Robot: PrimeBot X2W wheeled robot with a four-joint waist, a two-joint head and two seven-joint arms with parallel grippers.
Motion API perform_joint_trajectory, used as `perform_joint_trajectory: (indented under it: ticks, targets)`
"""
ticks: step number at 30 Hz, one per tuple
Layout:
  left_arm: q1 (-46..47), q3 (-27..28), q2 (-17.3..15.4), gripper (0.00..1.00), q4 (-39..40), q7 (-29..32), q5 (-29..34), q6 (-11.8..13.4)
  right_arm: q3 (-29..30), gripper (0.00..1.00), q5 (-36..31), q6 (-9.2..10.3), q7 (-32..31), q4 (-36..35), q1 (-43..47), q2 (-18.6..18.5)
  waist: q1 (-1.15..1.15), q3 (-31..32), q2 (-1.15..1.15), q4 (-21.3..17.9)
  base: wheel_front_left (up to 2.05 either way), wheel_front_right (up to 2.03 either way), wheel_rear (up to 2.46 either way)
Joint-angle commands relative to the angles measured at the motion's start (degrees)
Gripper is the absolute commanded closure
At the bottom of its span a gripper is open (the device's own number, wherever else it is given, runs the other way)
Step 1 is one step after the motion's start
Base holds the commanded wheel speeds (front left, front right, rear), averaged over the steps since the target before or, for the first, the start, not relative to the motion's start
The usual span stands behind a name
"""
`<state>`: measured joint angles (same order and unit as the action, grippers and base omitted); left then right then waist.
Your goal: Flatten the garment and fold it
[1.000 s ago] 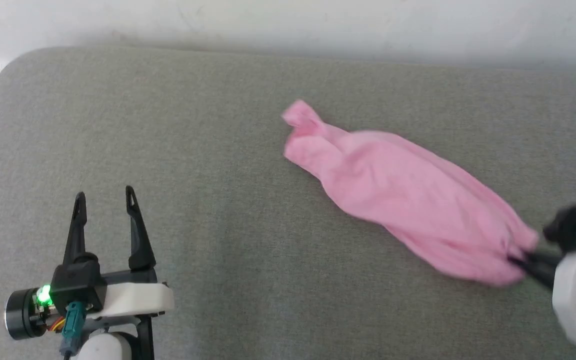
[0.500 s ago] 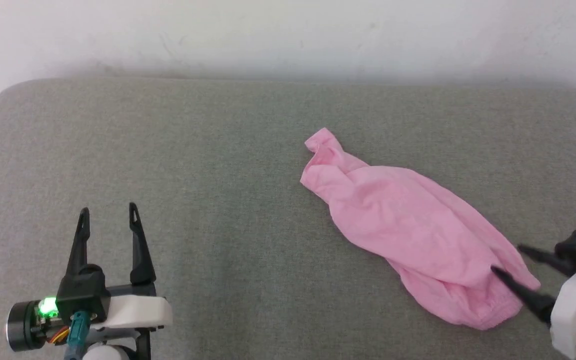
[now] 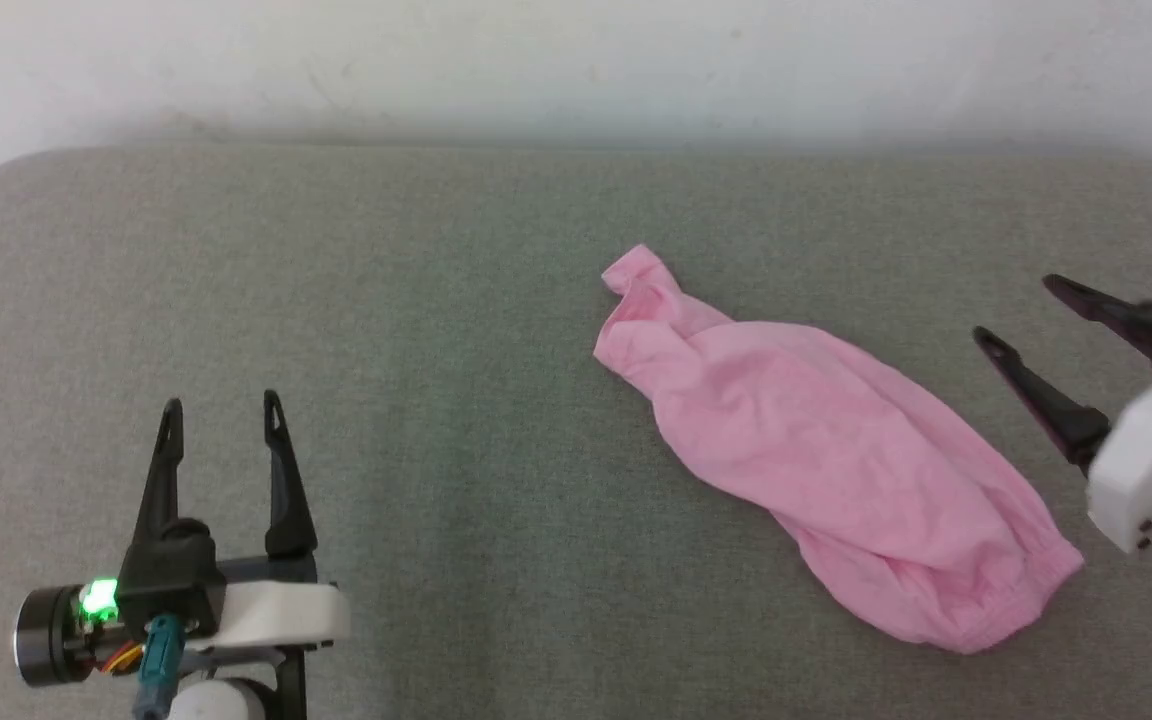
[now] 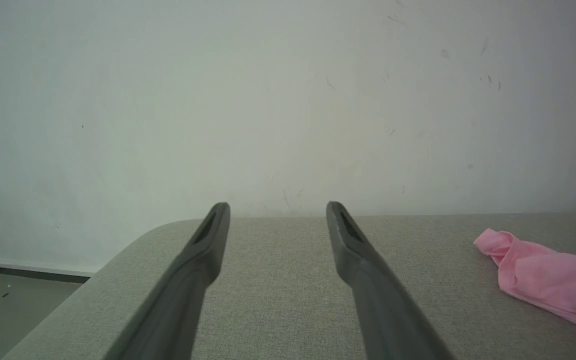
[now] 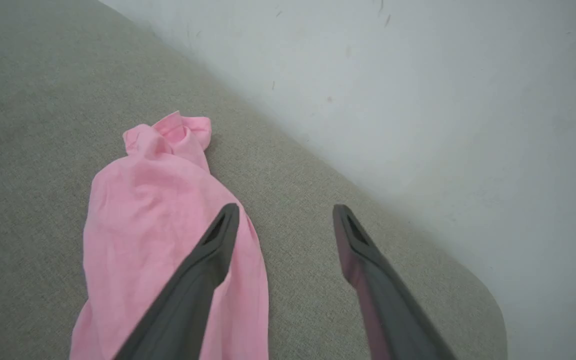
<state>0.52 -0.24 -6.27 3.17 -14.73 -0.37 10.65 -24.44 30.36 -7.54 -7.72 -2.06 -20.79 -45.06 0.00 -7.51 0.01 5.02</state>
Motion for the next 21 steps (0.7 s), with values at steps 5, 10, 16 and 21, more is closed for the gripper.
perform_joint_trajectory:
  ticks: [5,10,16,21]
  targets:
    - [3.59,-1.54,0.24,0.00,0.51,-0.27,0.25,0.28,-11.46,0.00,6.47,0.05,-18.88,3.56,-15.30,-2.12,0.00,-5.25,-0.01,4.12,0.00,0.00,0.00]
    - [5.78,-2.64,1.00,0.00,0.79,-0.27,-0.12,0.54,-18.72,0.00,9.82,0.05,-28.08,9.70,-25.60,-0.88,0.00,-8.61,-0.01,6.62,0.00,0.00,0.00]
    - [8.56,-4.03,2.02,0.00,0.34,-0.27,-0.89,0.80,-28.33,0.00,9.58,0.05,-30.98,21.12,-34.11,1.71,0.00,-12.33,-0.01,10.03,0.00,0.00,0.00]
    - [9.59,-4.43,2.48,0.00,-0.04,-0.27,-1.20,0.93,-34.58,0.00,13.94,0.05,-29.21,28.23,-33.59,4.60,0.00,-13.55,-0.01,11.38,0.00,0.00,0.00]
